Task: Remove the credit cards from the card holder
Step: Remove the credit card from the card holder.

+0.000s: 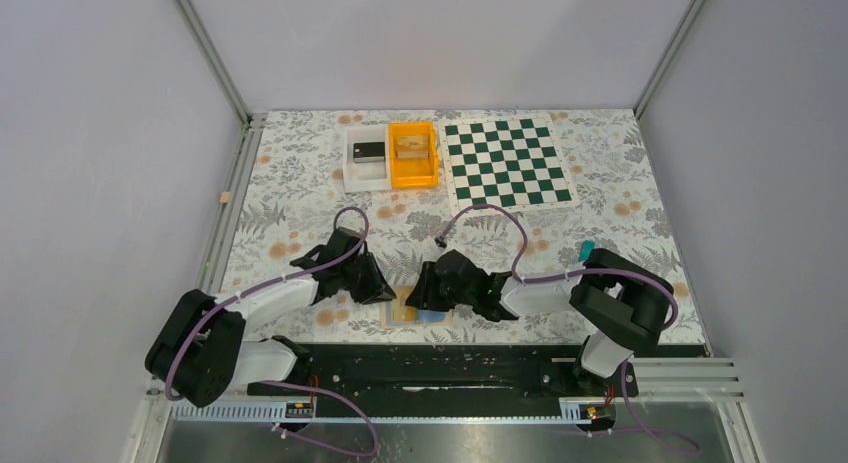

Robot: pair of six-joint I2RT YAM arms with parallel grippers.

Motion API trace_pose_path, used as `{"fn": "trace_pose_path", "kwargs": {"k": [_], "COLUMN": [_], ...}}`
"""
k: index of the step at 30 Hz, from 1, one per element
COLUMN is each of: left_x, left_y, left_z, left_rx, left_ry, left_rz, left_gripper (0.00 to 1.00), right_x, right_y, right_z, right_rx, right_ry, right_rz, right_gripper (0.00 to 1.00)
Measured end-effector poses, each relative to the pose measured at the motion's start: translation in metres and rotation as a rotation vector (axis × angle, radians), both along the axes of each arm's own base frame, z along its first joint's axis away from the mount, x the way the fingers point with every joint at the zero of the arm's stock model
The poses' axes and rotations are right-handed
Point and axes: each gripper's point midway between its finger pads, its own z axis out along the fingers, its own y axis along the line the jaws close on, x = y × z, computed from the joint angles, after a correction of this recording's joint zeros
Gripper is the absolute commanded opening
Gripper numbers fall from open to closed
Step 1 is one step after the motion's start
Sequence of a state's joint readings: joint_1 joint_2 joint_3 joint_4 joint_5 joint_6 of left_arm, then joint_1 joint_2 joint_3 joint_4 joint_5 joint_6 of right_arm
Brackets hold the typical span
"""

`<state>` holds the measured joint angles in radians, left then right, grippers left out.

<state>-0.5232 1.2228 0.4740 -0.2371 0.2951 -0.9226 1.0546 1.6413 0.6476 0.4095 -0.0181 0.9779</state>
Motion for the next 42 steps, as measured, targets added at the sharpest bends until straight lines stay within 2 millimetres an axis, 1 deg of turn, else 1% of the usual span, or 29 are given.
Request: {"fn": "trace_pose_path", "kwargs": {"k": [3, 10, 13, 15, 17, 21, 24, 32, 36, 39, 42], "left_x": [-0.002, -0.001, 0.000, -0.001, 0.000, -0.001, -0.001, -0.001, -0.001, -0.001, 0.000], "left_y": [-0.002, -0.004, -0.004, -0.004, -0.005, -0.005, -0.005, -0.005, -0.005, -0.006, -0.006], "left_z": [-0.006, -0.007, -0.007, -0.007, -0.008, -0.008, -0.007, -0.007, -0.008, -0.007, -0.006], "left_rx": [-0.001, -0.016, -0.019, -0.021, -0.026, -0.034, -0.039, -0.044, -0.044, -0.046, -0.052], "left_ry": [0.024, 0.013, 0.013, 0.012, 0.008, -0.003, -0.009, -0.006, -0.005, -0.004, -0.003], "left_rz": [-0.012, -0.021, -0.022, -0.022, -0.022, -0.021, -0.019, -0.016, -0.015, -0.013, -0.007], "left_gripper": [0.12, 0.11, 0.11, 0.11, 0.11, 0.11, 0.11, 0.12, 0.13, 0.15, 0.18], "right_x": [0.002, 0.002, 0.002, 0.003, 0.003, 0.006, 0.006, 0.006, 0.006, 0.006, 0.005], "right_y": [-0.002, -0.003, -0.002, 0.000, -0.002, -0.006, -0.009, -0.016, -0.027, -0.032, -0.031], "right_z": [-0.004, -0.008, -0.008, -0.007, -0.009, -0.014, -0.015, -0.014, -0.014, -0.015, -0.013], "right_rx": [-0.006, -0.013, -0.004, 0.014, 0.036, 0.094, 0.131, 0.170, 0.171, 0.169, 0.177], "right_ry": [0.010, 0.021, 0.022, 0.025, 0.030, 0.042, 0.039, 0.021, 0.018, 0.019, 0.022], "right_rz": [-0.011, -0.018, -0.020, -0.022, -0.024, -0.042, -0.052, -0.063, -0.079, -0.086, -0.075], "right_gripper": [0.41, 0.41, 0.39, 0.35, 0.25, 0.13, 0.00, 0.00, 0.00, 0.00, 0.01]}}
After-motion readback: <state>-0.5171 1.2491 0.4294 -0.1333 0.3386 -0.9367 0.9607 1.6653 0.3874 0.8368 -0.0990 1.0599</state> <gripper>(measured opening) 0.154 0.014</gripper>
